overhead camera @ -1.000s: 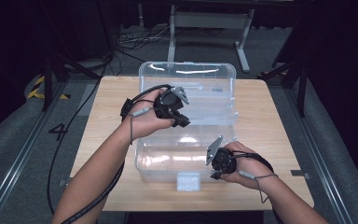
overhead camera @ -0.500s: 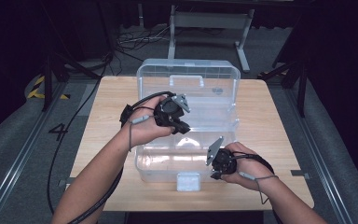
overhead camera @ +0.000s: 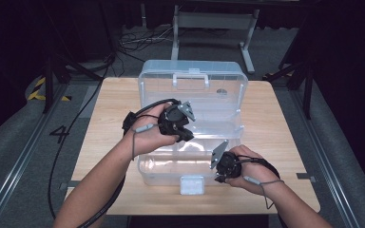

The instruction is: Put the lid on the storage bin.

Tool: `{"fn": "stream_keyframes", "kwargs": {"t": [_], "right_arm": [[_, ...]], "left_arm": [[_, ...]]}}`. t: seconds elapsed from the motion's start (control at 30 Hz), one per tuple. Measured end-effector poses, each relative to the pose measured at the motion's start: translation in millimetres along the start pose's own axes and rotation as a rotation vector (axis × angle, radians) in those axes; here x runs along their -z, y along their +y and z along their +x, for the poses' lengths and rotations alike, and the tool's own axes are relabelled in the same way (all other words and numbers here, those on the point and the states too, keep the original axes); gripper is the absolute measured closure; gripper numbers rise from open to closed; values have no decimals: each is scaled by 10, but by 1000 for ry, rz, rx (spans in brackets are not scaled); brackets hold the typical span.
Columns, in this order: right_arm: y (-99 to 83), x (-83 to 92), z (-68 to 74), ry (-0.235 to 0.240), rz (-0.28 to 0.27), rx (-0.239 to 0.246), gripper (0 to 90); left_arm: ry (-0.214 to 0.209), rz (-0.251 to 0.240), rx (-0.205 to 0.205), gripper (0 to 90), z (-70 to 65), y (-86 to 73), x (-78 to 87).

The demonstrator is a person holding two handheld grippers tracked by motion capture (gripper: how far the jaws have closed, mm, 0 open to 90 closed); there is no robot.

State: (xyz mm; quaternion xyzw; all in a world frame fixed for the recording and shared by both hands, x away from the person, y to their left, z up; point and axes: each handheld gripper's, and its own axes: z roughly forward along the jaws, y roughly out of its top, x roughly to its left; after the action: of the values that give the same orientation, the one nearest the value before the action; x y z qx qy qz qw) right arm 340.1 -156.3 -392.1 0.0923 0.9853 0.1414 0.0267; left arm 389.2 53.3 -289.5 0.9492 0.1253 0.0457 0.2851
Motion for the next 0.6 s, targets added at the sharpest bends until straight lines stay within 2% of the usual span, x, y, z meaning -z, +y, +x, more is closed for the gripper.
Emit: {"fn": "stream_keyframes", "kwargs": {"t": [0.17, 0.6], "right_arm": [[2, -1, 5, -6, 2, -2, 814], [4, 2, 27, -25, 3, 1, 803]], "left_arm": [[11, 14, -5, 855, -48, 0, -9], [-1, 33, -9, 855, -114, -19, -36]]}}
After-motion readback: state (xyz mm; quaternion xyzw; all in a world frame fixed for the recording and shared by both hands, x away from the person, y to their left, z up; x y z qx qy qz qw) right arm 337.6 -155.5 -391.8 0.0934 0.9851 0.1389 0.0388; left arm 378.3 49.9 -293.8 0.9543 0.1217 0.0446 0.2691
